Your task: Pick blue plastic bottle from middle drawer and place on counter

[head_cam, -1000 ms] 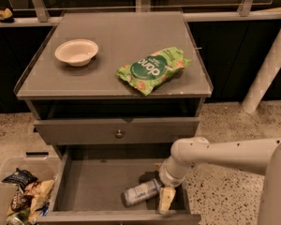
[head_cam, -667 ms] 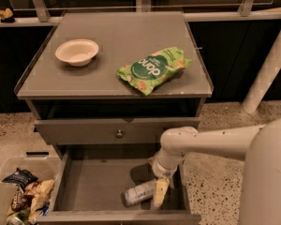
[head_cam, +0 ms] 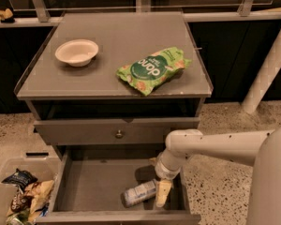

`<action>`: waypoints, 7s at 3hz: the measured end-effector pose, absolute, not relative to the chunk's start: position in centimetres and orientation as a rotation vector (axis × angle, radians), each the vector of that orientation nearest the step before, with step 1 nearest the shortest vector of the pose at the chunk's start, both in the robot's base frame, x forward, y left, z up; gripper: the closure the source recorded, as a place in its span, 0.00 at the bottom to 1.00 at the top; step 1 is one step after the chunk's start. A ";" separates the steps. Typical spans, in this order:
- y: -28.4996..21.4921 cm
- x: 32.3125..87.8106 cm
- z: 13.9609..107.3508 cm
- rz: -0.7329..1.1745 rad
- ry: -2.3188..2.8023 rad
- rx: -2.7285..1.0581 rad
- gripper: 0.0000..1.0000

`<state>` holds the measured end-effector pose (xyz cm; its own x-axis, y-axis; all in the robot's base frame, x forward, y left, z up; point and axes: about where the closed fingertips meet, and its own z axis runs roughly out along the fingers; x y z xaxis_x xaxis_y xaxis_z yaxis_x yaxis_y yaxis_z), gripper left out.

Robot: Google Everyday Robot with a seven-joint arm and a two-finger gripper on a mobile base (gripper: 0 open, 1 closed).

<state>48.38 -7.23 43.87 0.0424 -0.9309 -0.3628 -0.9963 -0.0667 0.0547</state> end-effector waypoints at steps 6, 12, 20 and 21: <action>-8.6 51.0 37.7 0.478 1.801 -2.003 0.00; -6.4 49.2 34.8 0.674 1.703 -2.114 0.39; -7.3 45.0 56.3 -0.056 1.720 -1.923 1.00; -7.1 45.2 57.6 -0.081 1.705 -1.920 1.00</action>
Offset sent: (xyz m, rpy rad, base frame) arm -0.0002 0.0031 -0.0070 0.1088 -0.0032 0.0070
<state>45.21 -7.11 57.59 0.1877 -0.9298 -0.3167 -0.8957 -0.0297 -0.4437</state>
